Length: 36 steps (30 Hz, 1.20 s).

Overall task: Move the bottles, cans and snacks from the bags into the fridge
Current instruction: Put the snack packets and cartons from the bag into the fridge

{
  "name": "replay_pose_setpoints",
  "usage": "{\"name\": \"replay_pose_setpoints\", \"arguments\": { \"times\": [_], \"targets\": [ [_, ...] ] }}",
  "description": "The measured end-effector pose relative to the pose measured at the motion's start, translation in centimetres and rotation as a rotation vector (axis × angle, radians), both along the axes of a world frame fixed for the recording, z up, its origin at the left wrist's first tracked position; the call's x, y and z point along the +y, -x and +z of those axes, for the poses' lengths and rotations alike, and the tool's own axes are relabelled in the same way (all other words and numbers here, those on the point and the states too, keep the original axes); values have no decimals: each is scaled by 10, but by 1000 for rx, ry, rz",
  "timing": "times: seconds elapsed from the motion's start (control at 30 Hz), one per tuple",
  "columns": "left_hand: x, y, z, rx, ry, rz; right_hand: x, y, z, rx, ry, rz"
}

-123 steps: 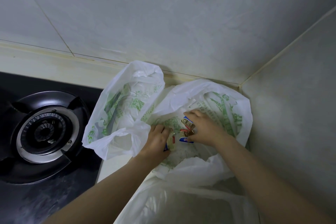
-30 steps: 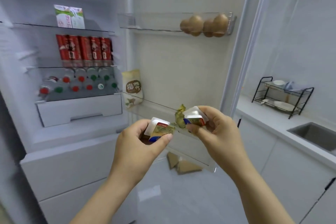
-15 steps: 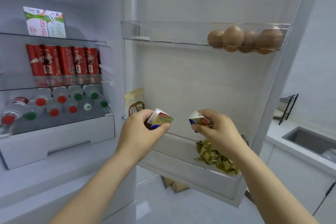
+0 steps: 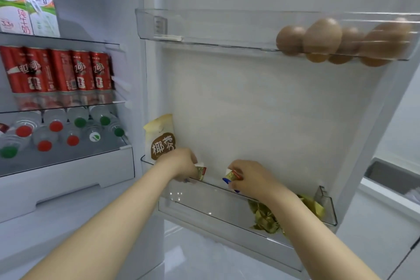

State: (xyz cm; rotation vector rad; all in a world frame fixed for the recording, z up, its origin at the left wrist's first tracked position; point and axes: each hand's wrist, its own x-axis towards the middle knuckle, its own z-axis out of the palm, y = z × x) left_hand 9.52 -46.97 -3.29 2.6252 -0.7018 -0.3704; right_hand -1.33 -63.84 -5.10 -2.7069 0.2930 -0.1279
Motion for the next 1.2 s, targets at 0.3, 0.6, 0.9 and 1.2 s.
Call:
{"name": "replay_pose_setpoints", "arguments": {
  "times": [0.3,0.6,0.9,1.2],
  "targets": [
    [-4,-5,-8,-24,155,11,-11,-11,-1,-29,-11,-3],
    [-4,-6,-7,83,93,5,-5,-4,4,41,-10,35],
    [0,3,-8,-133,102,62,-4,0,4,-155,-39,24],
    [2,7,-9,-248,158,117,7,48,23,-524,38,64]
  ]
}}
